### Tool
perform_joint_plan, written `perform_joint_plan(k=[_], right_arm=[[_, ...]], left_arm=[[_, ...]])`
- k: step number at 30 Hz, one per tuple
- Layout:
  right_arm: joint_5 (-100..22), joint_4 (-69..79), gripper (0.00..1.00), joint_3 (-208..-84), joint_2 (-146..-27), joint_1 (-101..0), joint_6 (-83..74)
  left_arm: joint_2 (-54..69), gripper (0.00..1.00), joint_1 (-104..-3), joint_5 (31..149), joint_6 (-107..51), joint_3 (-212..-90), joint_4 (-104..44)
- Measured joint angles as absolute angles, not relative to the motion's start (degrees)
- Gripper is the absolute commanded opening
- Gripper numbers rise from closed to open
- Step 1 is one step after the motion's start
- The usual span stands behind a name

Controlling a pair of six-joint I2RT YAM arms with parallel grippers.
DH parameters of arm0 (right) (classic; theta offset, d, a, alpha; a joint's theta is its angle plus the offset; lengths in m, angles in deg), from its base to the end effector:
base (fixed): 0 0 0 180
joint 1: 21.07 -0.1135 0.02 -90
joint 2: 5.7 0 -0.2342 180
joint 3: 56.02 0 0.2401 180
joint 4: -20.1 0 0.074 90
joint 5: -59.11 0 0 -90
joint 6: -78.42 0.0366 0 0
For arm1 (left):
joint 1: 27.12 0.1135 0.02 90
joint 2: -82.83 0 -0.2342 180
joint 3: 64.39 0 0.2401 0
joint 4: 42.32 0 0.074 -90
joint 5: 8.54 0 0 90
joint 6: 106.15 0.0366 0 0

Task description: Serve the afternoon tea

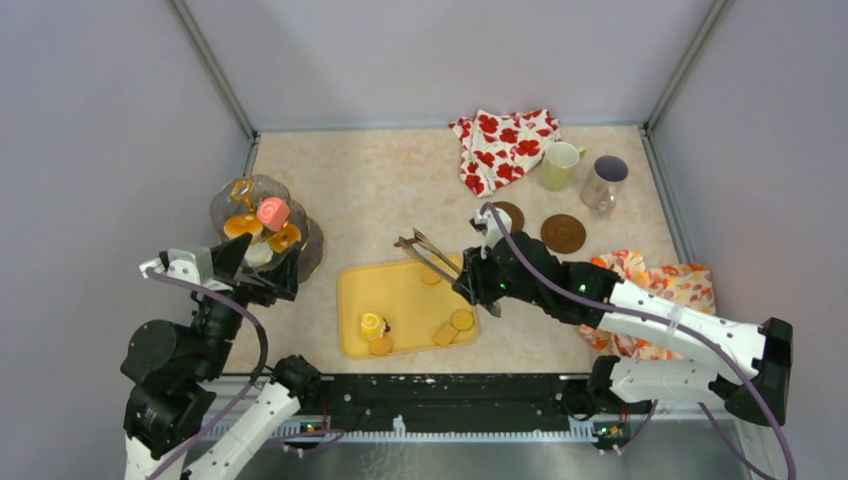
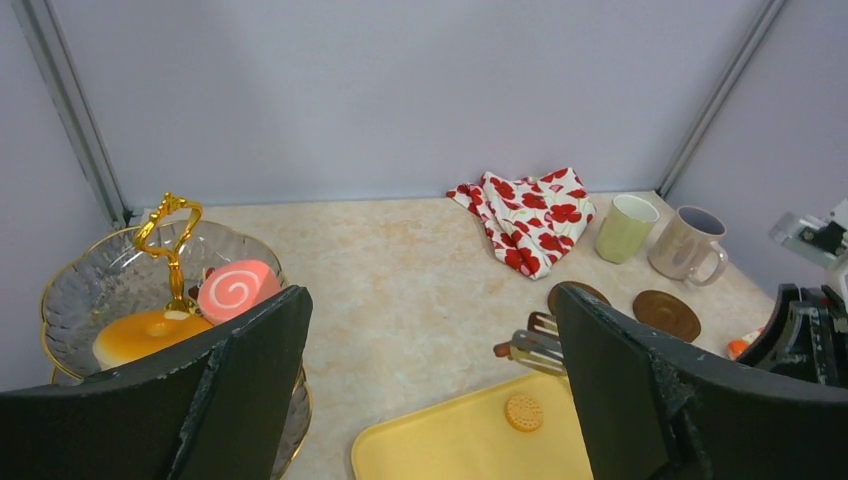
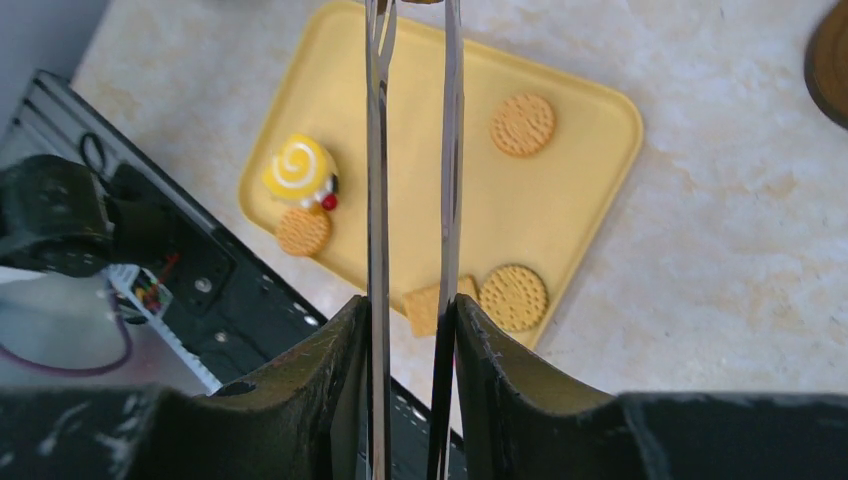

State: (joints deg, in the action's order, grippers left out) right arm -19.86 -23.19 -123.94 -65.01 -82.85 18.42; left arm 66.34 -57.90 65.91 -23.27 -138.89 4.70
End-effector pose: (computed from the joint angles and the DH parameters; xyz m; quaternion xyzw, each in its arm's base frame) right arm 0.1141 0.1978 0.2883 -0.1985 0.8601 0.2725 0.3827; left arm 0.0307 -0.0069 0.4044 0.0271 0.6383 -0.1669 0.7510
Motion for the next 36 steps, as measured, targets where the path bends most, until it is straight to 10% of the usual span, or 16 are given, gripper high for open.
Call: perform_joint_plan(k=[36], right_arm=[[-29.67, -16.78, 0.34, -188.26, -115.98, -82.78, 7.6]], left_arm=[[66.6, 0.99, -57.9, 65.52, -23.68, -148.95, 9.2]])
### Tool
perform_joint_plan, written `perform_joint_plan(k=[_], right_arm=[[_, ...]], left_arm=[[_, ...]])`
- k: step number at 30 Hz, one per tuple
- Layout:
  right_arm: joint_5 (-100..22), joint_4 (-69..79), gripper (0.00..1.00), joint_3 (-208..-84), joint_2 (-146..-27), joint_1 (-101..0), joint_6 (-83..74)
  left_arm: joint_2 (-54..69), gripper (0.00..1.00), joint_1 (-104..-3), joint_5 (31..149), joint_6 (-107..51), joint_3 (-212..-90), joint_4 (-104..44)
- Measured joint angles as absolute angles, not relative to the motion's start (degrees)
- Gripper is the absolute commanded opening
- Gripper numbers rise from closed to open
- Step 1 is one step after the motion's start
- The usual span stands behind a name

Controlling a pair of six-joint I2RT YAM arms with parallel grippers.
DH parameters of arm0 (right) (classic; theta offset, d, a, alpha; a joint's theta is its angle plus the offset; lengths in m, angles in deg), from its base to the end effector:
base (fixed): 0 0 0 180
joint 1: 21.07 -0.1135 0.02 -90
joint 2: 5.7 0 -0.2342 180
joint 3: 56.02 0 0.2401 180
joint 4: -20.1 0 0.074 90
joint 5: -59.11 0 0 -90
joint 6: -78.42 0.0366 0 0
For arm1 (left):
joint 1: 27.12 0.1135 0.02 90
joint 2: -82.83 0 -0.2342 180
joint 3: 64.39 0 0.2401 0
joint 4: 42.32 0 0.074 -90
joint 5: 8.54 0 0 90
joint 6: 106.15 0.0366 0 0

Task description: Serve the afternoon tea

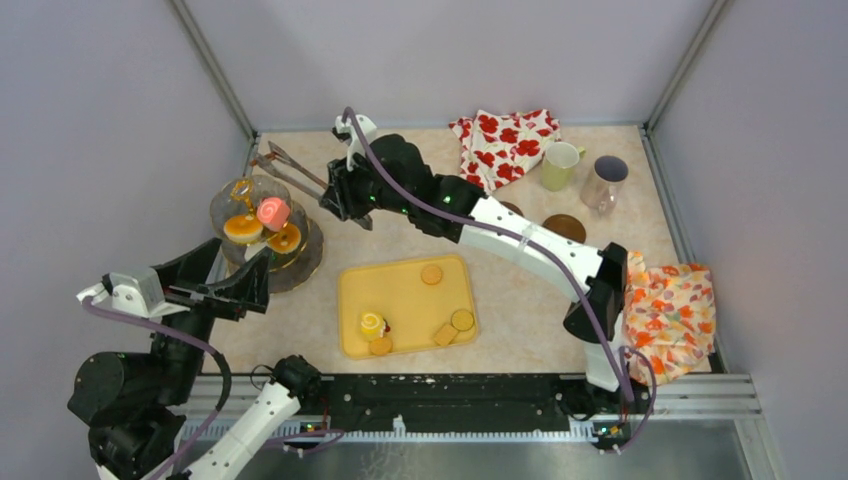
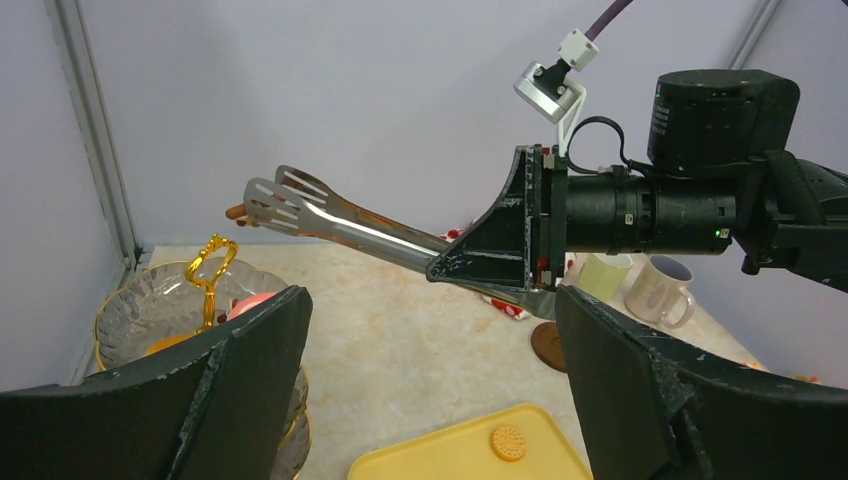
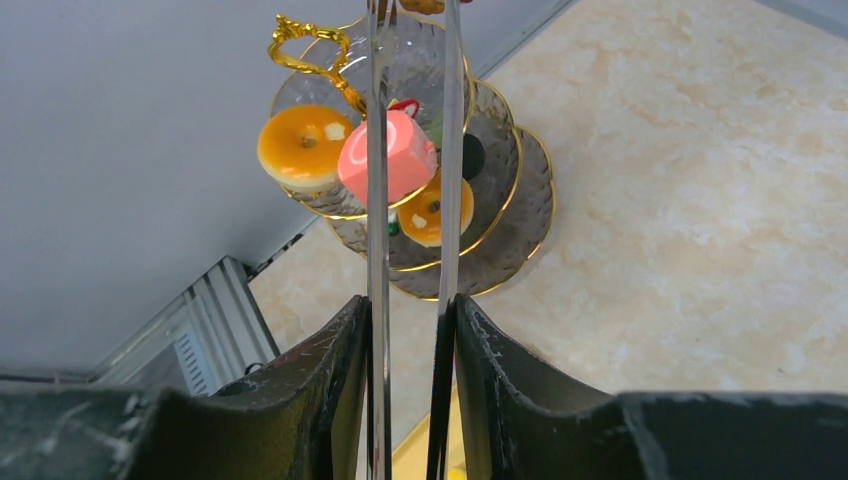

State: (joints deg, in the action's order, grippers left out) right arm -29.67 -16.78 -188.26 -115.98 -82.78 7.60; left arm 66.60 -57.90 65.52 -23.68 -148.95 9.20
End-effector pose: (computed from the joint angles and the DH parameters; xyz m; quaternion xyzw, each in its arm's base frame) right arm 0.2048 0.3789 0.3945 -0.2815 0.7413 0.3888 0.4692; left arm -0.0049 0.0146 0.4337 0.0099 0.6007 -0.1828 0.7782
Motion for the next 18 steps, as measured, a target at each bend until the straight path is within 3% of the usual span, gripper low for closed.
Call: perform_joint_plan(k=[18], right_arm=[[-36.28, -18.14, 0.35, -195.93, -123.35, -82.76, 10.5]], left_arm=[[67.09, 0.99, -57.9, 65.52, -23.66, -148.95, 9.34]])
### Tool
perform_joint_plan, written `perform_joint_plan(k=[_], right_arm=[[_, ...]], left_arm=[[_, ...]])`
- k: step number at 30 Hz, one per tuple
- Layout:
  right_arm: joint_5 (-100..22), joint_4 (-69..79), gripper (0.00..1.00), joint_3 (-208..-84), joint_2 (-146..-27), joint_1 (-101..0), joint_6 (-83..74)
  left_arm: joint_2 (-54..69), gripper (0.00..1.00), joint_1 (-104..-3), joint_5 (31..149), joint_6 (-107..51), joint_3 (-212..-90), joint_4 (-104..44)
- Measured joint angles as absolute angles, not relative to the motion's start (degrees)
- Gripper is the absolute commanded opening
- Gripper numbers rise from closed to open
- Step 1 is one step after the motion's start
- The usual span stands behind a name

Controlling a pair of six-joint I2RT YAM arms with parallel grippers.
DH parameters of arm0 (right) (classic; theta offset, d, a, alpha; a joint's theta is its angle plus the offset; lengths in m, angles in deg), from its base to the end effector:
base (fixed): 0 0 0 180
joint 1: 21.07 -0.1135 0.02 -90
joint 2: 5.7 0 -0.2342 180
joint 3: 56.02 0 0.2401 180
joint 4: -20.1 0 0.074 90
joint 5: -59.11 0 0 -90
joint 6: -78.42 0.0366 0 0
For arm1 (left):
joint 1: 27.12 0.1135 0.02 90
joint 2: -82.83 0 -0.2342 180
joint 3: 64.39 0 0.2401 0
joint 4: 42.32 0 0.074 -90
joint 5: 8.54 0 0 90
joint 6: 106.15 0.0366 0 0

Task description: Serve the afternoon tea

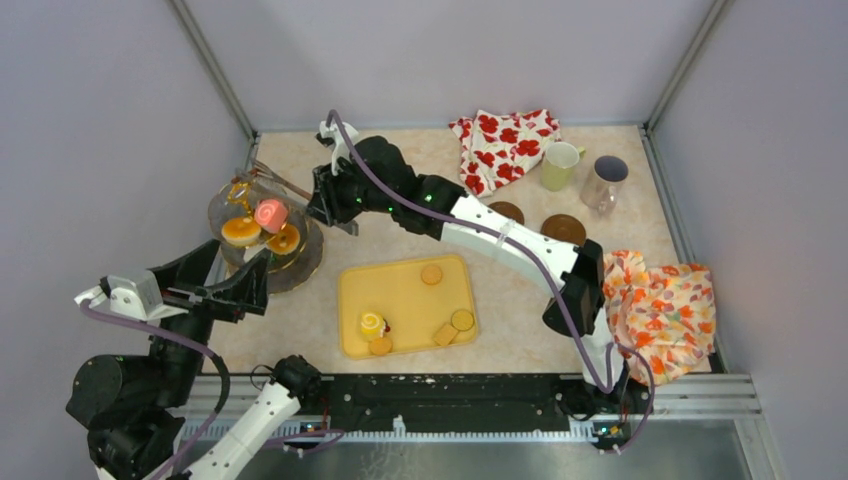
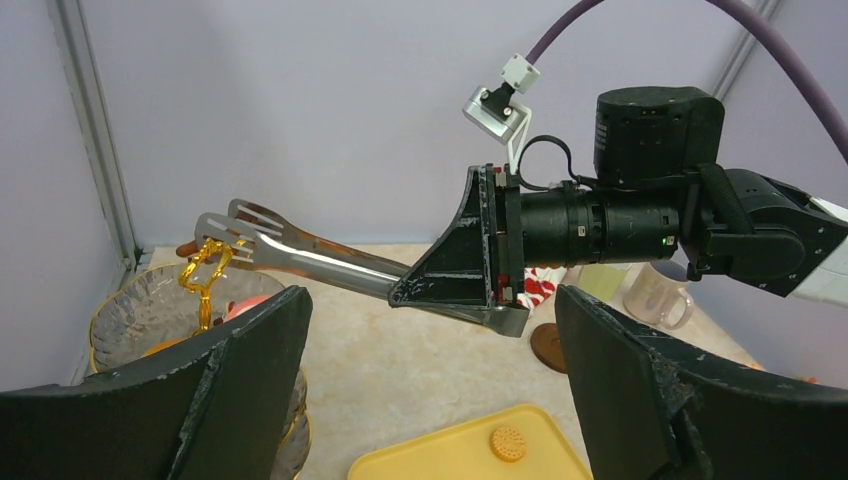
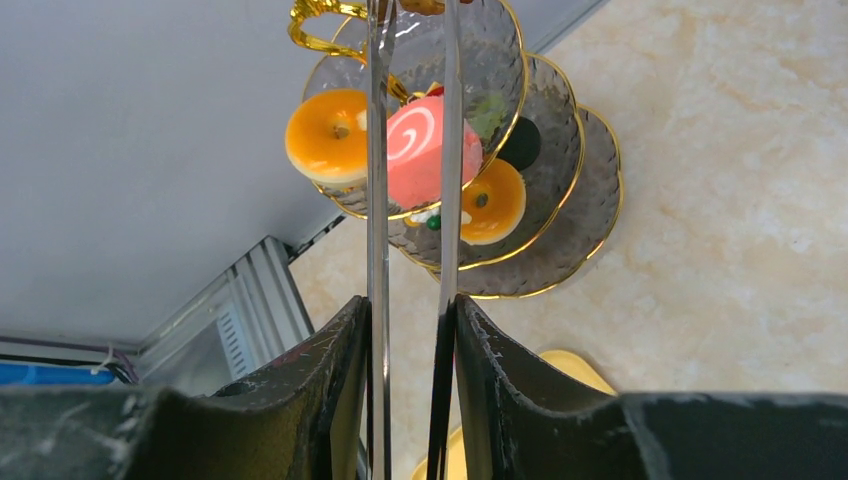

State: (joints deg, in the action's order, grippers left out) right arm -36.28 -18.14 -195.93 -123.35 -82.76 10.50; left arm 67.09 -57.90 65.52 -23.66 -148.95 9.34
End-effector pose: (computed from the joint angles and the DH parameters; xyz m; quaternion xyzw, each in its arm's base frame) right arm 0.2137 0.4040 0.3815 -0.2969 0.7409 0.4294 0.4226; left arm -0.0072 0.0160 0.4331 0.0093 0.5984 -0.1836 0.7798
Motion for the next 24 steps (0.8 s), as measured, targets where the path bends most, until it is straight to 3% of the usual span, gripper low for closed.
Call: perform_joint_plan(k=[8, 24], right_arm=[[-36.97, -19.03, 0.39, -196.22, -123.56, -82.76, 11.07], [-35.12, -19.58, 0.38, -194.14, -121.88, -82.76, 10.16]], left_arm=[[67.09, 0.99, -57.9, 65.54, -23.68, -148.93, 9.34], [67.06, 0.99, -57.9, 65.98, -23.75, -146.87, 8.33]])
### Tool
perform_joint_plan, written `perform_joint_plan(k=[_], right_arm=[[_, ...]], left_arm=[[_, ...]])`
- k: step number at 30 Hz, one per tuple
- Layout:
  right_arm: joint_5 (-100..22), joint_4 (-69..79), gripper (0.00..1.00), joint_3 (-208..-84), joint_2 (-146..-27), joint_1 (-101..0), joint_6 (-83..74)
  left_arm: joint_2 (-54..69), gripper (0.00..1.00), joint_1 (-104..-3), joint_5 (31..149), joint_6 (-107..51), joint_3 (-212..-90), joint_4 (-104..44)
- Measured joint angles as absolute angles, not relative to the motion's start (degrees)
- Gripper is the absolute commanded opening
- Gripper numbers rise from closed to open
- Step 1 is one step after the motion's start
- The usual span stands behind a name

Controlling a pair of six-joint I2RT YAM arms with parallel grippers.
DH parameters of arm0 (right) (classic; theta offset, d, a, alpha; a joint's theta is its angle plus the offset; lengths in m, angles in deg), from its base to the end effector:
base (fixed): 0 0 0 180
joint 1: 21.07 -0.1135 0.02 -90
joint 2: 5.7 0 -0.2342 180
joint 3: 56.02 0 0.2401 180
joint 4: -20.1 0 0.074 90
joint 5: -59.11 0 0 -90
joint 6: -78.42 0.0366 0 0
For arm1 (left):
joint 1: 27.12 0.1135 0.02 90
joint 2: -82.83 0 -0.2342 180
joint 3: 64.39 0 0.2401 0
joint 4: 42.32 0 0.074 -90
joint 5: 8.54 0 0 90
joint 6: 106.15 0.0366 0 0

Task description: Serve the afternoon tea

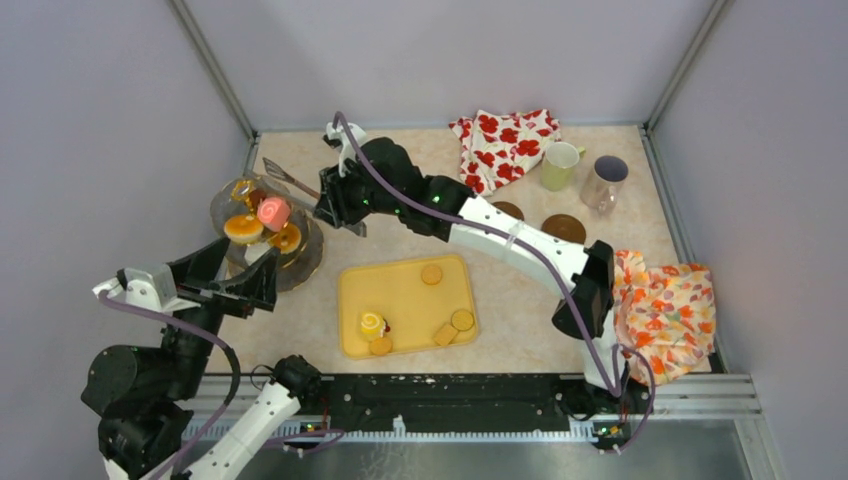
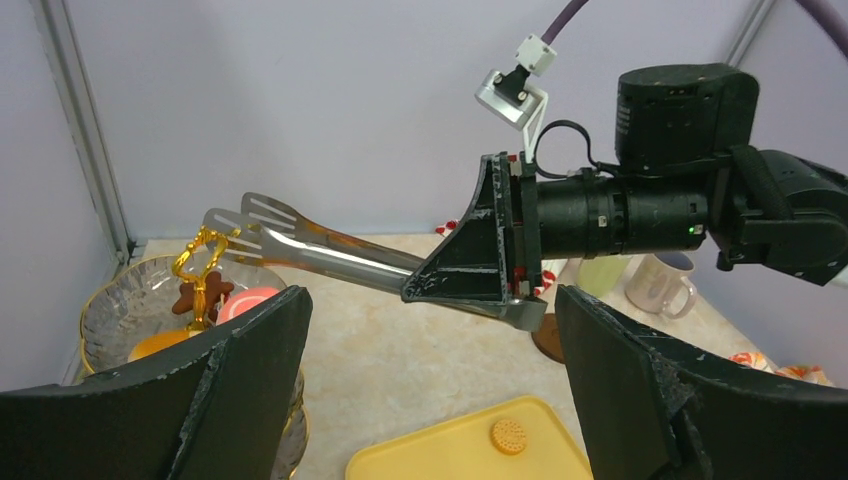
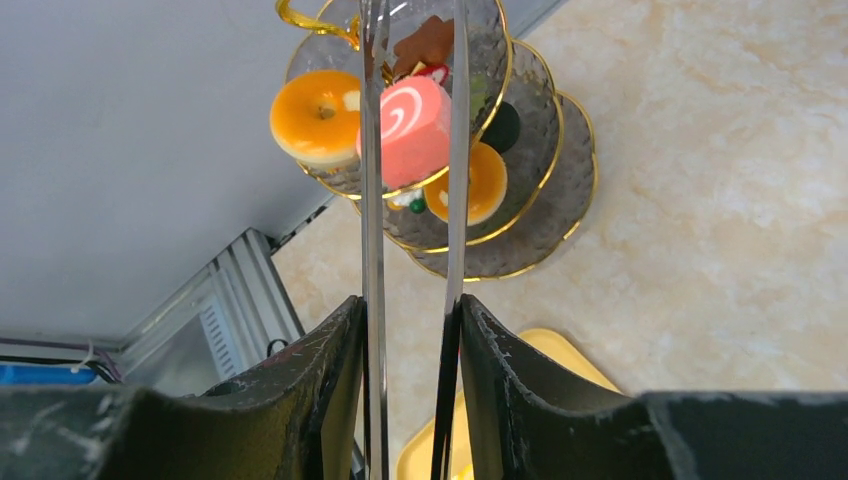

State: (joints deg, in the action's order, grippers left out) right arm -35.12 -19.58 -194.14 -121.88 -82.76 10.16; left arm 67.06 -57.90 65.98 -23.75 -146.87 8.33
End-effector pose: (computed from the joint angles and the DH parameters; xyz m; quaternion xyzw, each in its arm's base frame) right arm 0.2116 0.3986 0.3797 -0.2962 0.7511 0.4143 0.4200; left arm 0.0003 0.0112 0.4279 0.0143 0.6054 -0.1837 0.7743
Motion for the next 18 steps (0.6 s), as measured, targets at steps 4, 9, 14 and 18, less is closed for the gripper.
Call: perform_joint_plan(k=[4, 9, 14, 18], right_arm=[[-33.41, -19.38, 0.38, -188.9, -117.6, -82.76, 9.43], [-30.61, -19.34, 0.38, -181.31, -111.02, -82.74, 8.45], [-27.9, -19.27, 0.38, -170.69, -102.28, -82.67, 7.38], [-26.57, -19.41, 0.38, -158.82, -92.64, -82.63, 6.81]], left_arm=[[66.93, 0.99, -57.9, 66.28, -23.81, -145.73, 8.16], [66.56, 0.99, -57.9, 67.02, -24.34, -144.47, 7.54], [66.41, 0.99, -57.9, 67.33, -24.64, -141.67, 5.97], [66.41, 0.99, -57.9, 67.53, -25.01, -137.84, 5.29]])
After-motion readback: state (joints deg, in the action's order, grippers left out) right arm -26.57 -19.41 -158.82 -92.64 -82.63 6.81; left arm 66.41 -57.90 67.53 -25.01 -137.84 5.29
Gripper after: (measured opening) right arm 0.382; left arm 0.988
